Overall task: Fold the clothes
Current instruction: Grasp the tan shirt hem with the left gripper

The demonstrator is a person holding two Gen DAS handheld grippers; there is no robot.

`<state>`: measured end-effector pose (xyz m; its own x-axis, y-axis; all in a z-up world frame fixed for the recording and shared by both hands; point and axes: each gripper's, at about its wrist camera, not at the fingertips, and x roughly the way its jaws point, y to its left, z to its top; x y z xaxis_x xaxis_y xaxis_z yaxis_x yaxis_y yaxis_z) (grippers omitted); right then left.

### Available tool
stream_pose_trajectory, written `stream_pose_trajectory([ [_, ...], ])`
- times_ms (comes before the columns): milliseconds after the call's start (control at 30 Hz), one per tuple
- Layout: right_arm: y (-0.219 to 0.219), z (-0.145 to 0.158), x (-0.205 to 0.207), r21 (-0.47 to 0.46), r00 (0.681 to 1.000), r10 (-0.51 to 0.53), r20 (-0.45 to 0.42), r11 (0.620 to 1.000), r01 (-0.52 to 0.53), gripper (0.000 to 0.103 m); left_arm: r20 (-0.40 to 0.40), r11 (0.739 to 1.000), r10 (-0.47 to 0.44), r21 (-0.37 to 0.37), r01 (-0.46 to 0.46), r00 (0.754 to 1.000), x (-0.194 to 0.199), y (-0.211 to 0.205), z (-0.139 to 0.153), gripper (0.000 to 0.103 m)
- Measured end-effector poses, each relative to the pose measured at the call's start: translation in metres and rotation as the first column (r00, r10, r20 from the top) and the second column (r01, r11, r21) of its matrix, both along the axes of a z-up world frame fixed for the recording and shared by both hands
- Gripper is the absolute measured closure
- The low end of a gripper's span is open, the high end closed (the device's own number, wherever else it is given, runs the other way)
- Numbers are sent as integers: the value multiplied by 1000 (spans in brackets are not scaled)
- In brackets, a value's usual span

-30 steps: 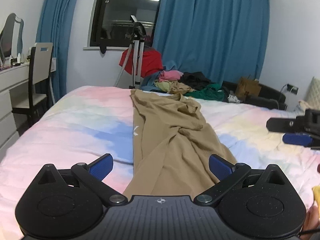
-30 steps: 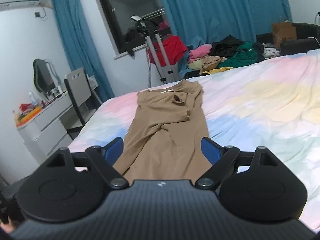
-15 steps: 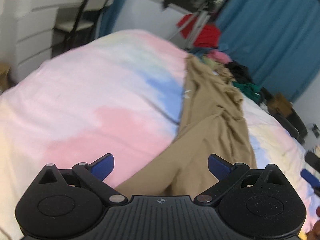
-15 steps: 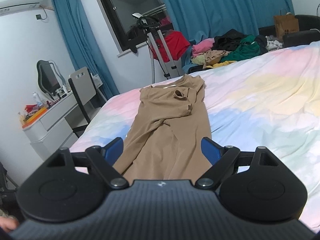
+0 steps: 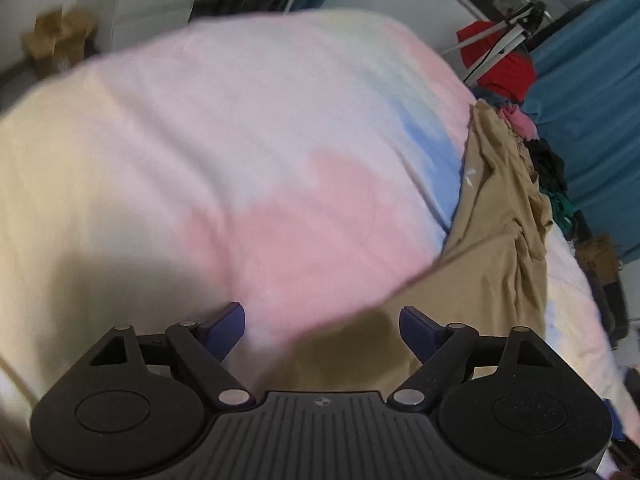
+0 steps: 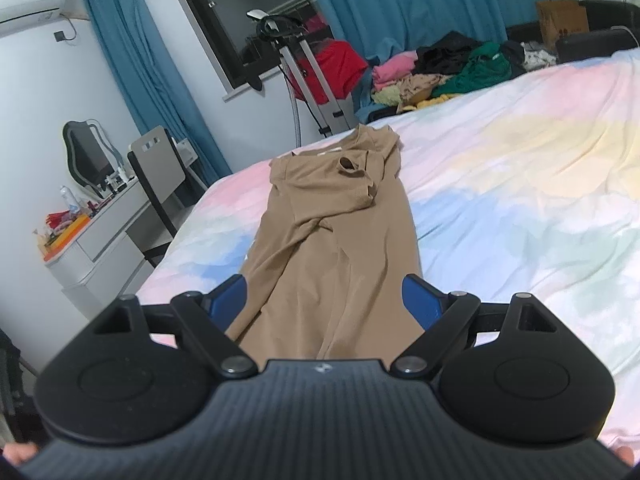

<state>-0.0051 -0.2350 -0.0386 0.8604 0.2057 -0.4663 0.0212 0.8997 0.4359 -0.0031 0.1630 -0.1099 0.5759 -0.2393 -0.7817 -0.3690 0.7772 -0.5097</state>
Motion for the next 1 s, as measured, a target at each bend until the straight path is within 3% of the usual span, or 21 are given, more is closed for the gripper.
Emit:
stream_pose_trajectory([
  [100,-1,-3,2,12,1000,5,-14,1000,-5,17,-31,998,19,-60,-21,999,-12,5,-3,25],
  [333,0,-7,3,29,999,28,-38,999,-27,17,-47,999,7,-54,-10,999,-15,0,-4,25],
  [533,-1,-5,2,22,999,25,-36,999,-24,17,-56,999,-6,-42,4,998,-18,-5,-4,48],
  [667,1,-6,1,21,999,26,-36,999,-25,17,-18,999,-48,24,48,999,-22,-15,4,85],
  [800,-2,-5,1,24,999,30,-37,999,-29,17,69,983,-114,154,102,991,-33,-35,23,92],
  [900,-3,-4,1,27,999,32,-37,999,-31,17,167,937,-196,322,135,966,-50,-61,45,93],
  [1000,-2,-5,2,26,999,32,-39,999,-31,17,277,850,-362,490,193,890,-77,-97,68,93],
])
